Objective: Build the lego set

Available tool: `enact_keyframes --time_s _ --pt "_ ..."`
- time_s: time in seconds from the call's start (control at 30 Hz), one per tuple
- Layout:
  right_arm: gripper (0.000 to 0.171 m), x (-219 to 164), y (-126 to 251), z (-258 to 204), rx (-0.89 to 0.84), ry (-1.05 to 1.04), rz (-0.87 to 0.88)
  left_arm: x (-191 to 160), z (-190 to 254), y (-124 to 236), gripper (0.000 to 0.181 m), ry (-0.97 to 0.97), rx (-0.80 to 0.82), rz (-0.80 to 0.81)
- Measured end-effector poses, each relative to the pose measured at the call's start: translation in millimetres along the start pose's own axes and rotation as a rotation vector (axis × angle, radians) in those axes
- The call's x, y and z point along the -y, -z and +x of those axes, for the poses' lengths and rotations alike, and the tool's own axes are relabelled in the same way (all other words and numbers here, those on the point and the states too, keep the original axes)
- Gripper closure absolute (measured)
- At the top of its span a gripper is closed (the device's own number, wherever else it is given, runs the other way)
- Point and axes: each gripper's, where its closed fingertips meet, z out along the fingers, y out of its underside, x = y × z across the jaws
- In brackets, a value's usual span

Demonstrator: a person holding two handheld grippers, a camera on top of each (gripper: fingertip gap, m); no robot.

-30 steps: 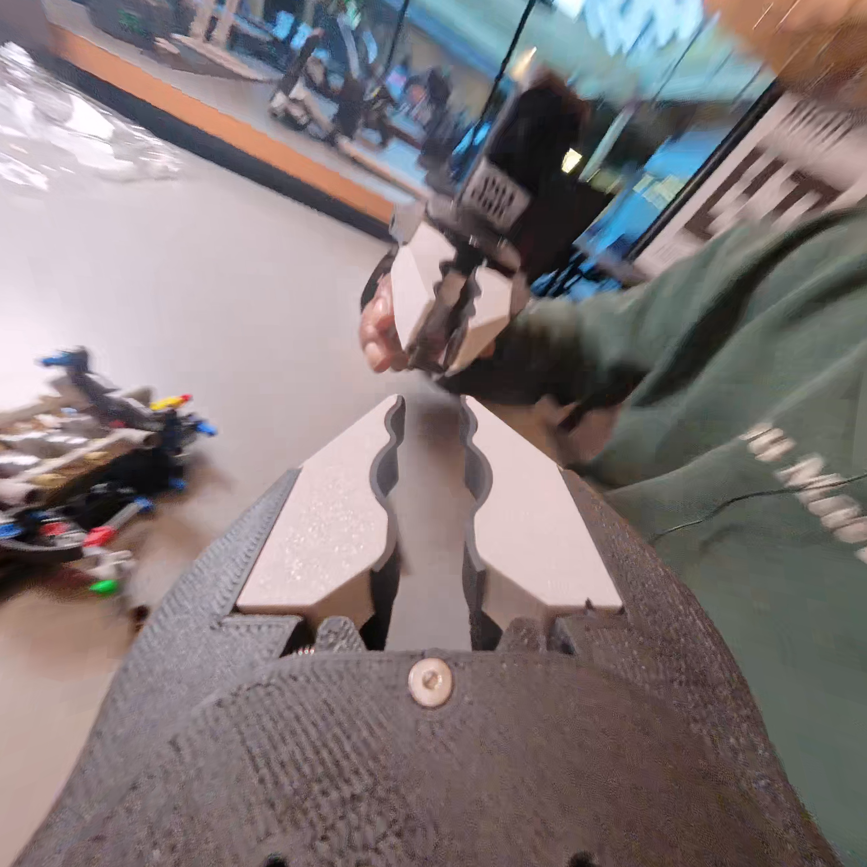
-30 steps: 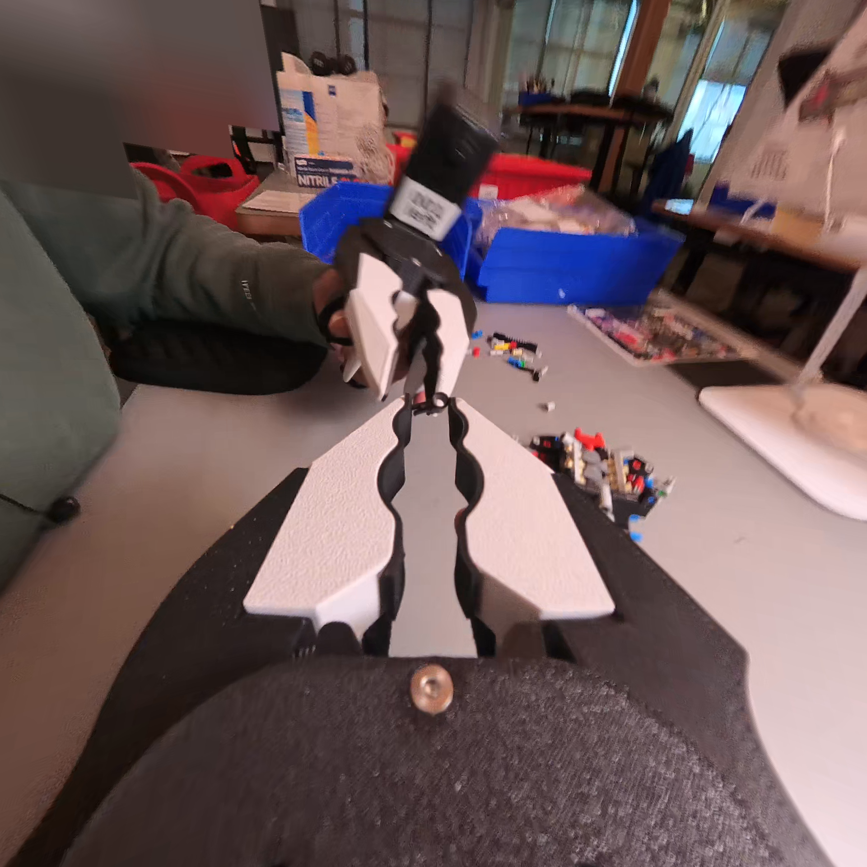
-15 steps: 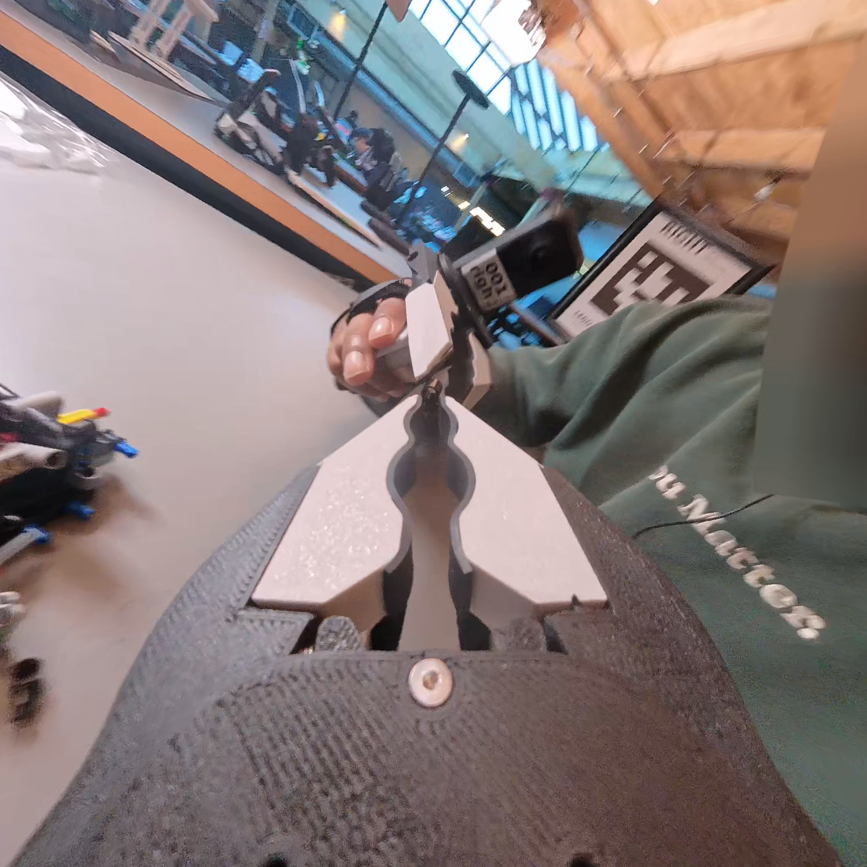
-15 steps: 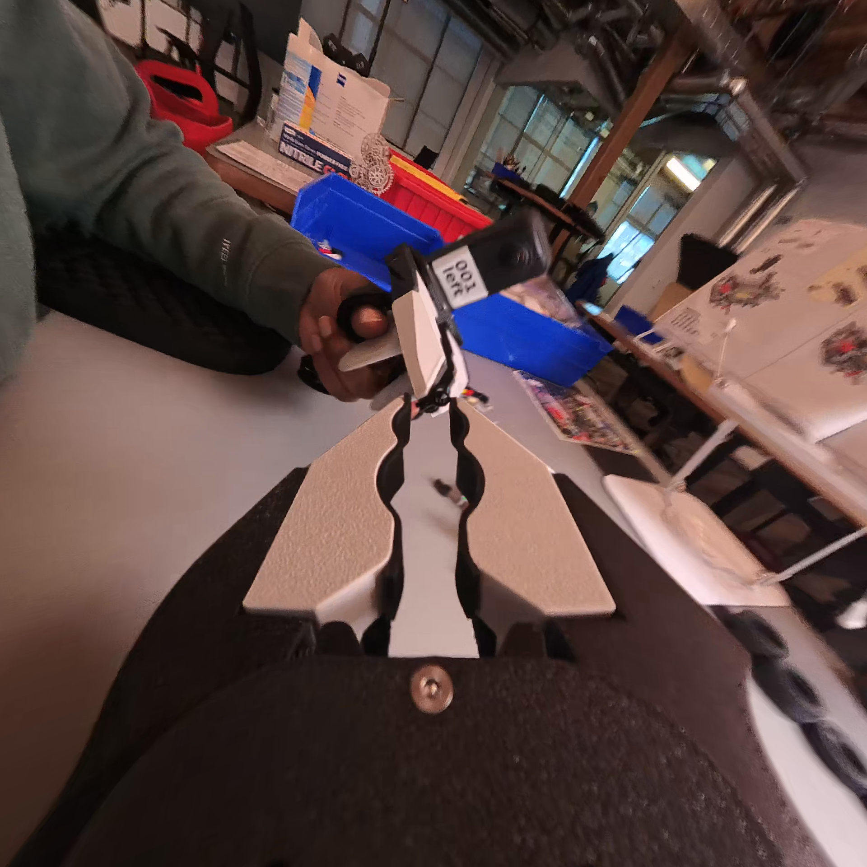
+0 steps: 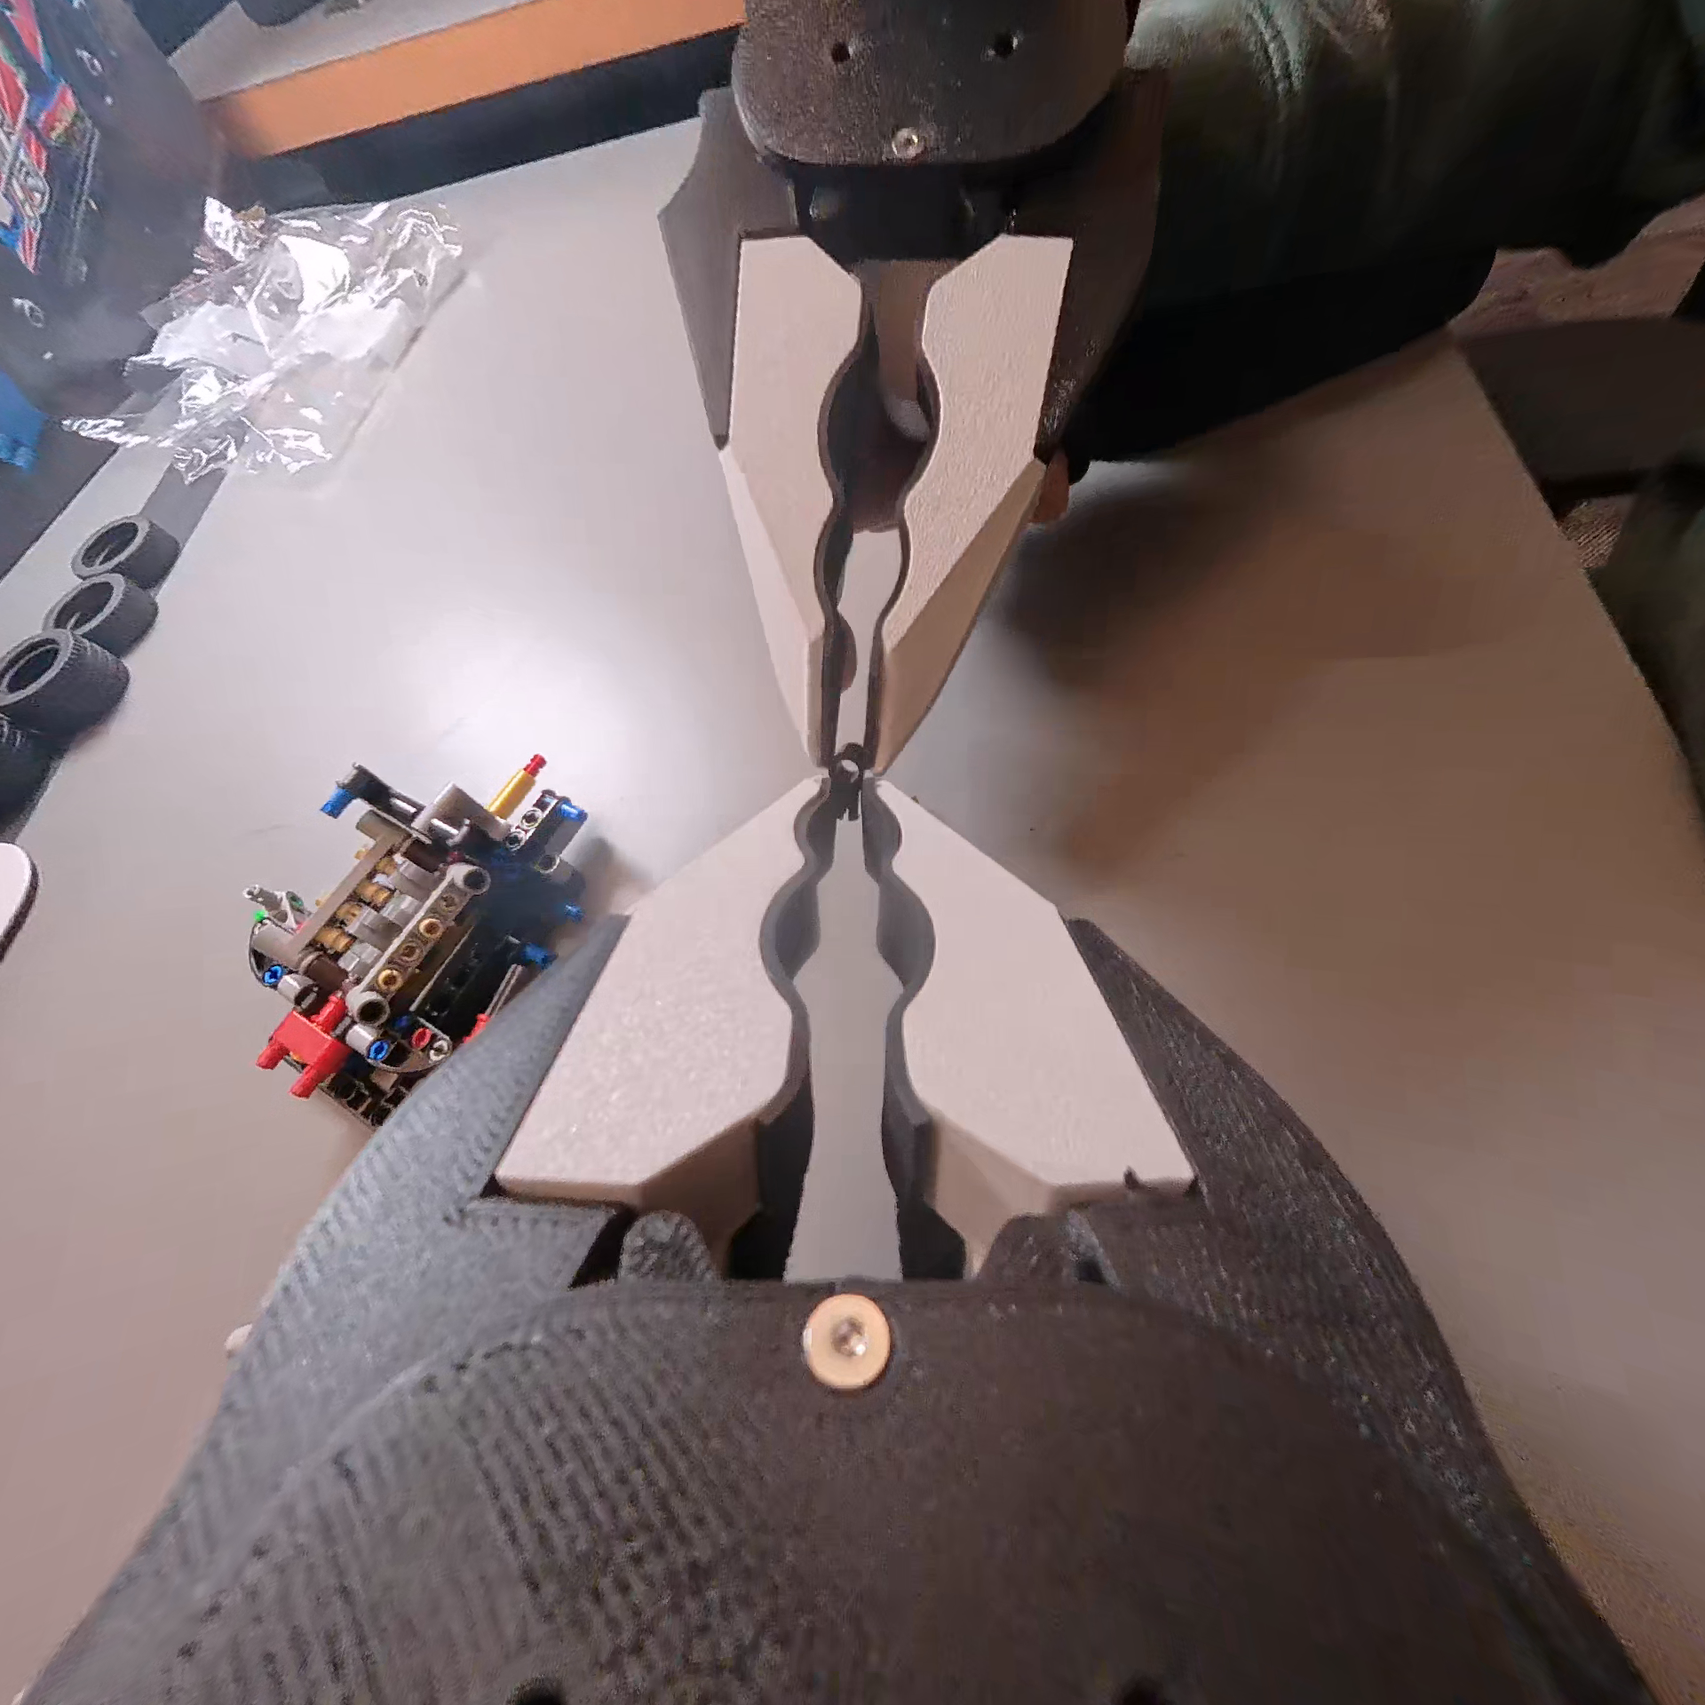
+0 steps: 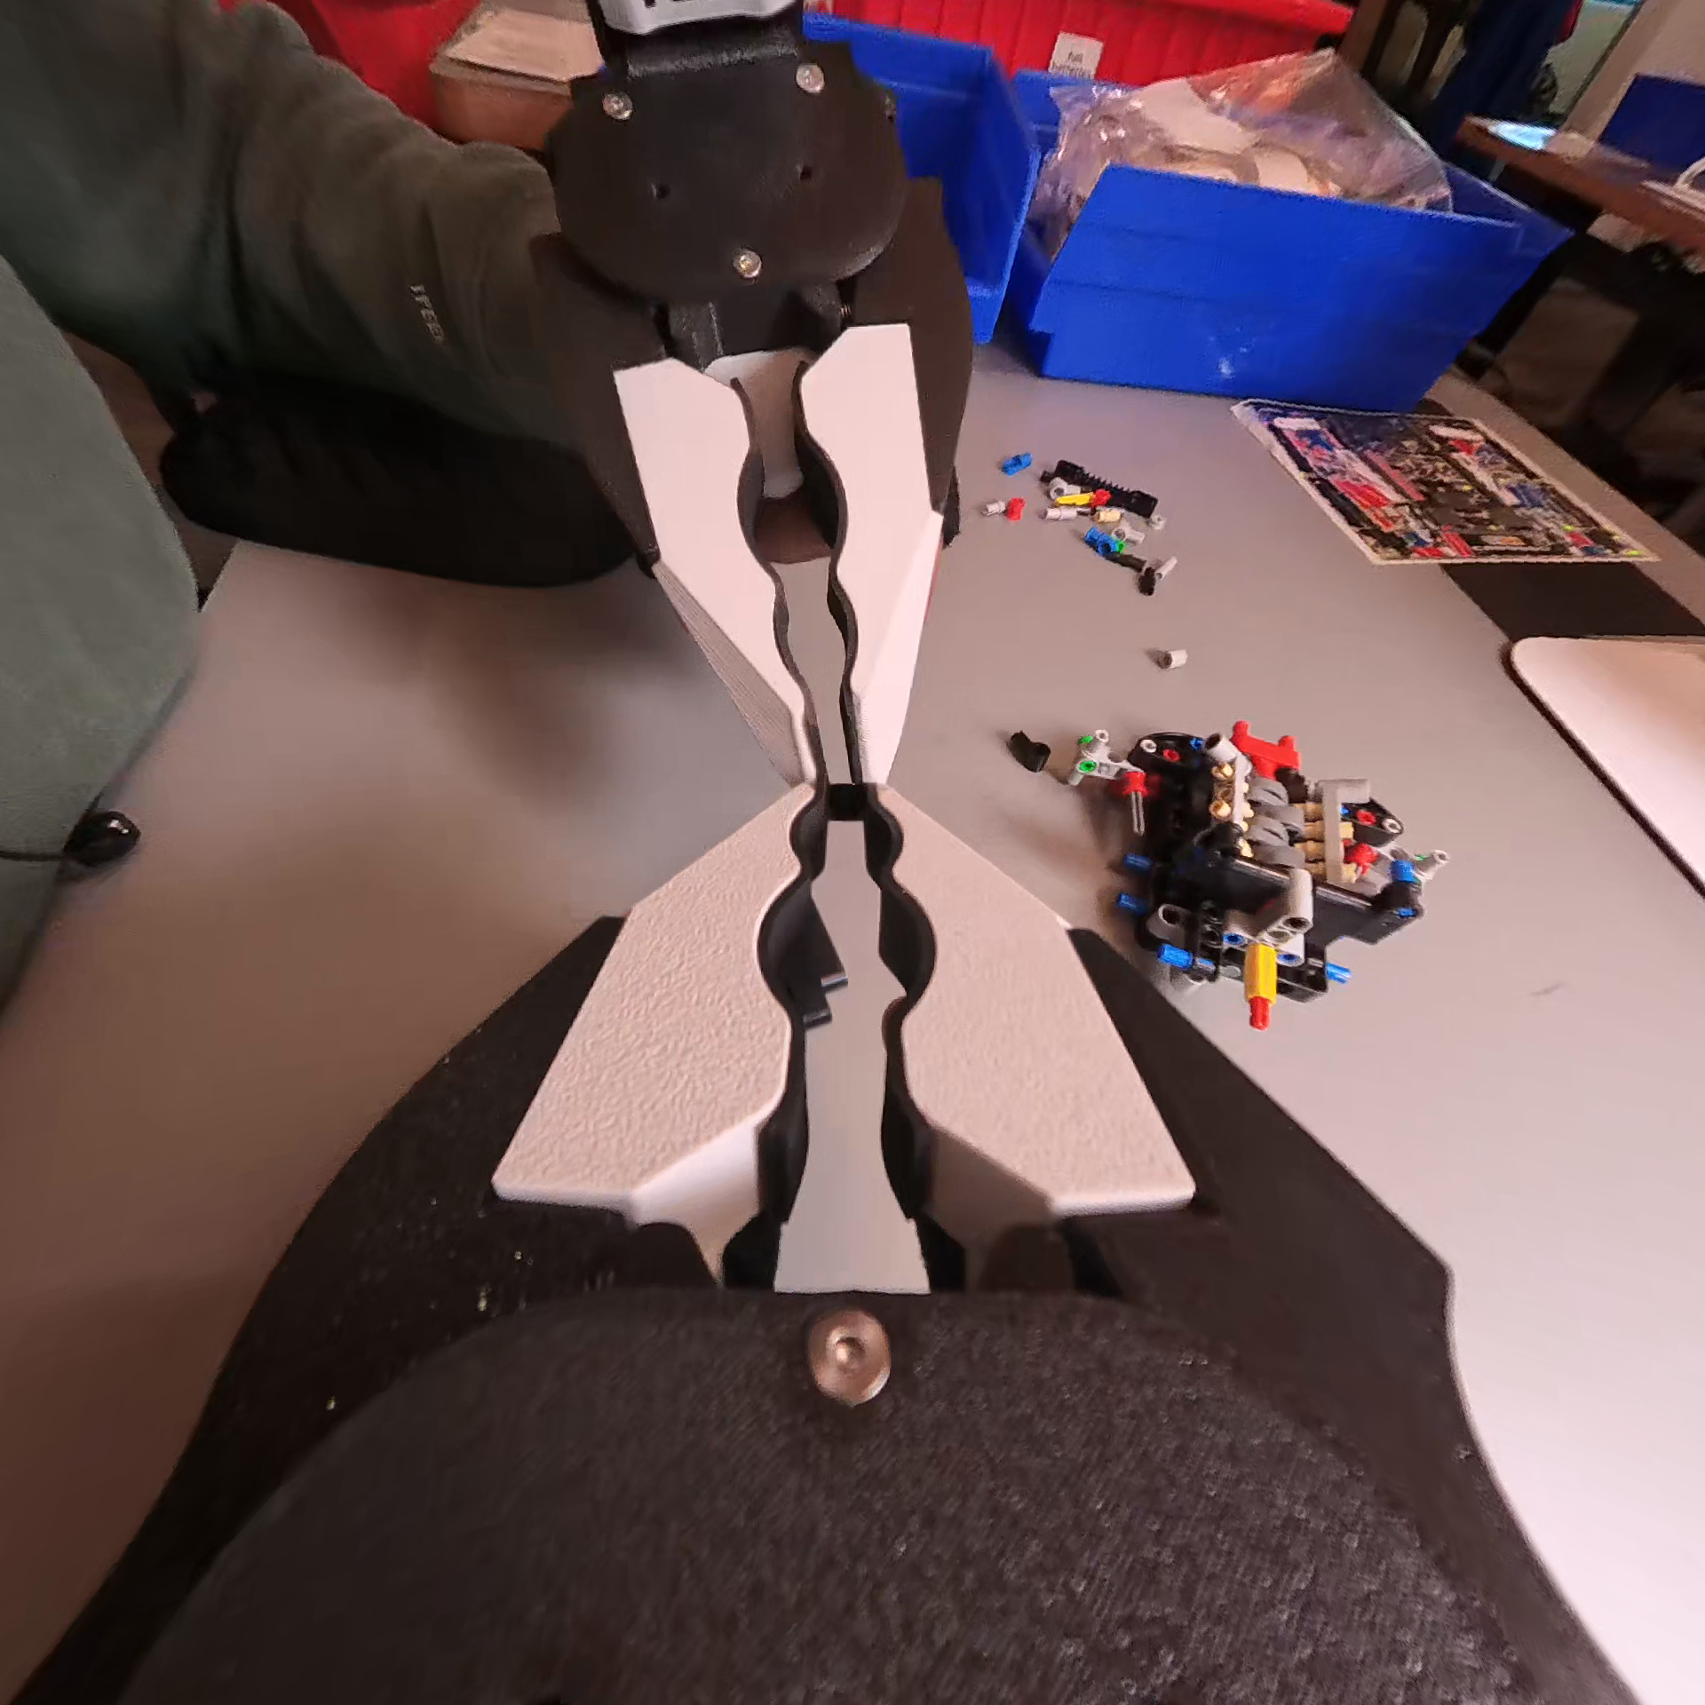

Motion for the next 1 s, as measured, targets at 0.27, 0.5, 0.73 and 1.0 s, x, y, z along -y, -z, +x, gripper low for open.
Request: enact_keyframes --time_s 0.27,0.5,0.73,1.0 --pt "0.166 18 9 6 0.023 -0.109 0.140 18 -6 11 0.177 0.064 -0.008 0.147" --pt "0.166 51 27 9 0.023 -0.125 0.375 42 -9 28 0.170 0.245 -0.104 0.349" --pt "0.166 54 24 0 0.039 -0.086 0.395 48 -2 32 0.178 0.222 -0.135 0.372" --pt "0.156 41 19 -6 0.052 -0.015 0.275 38 4 26 0.179 0.096 -0.112 0.271"
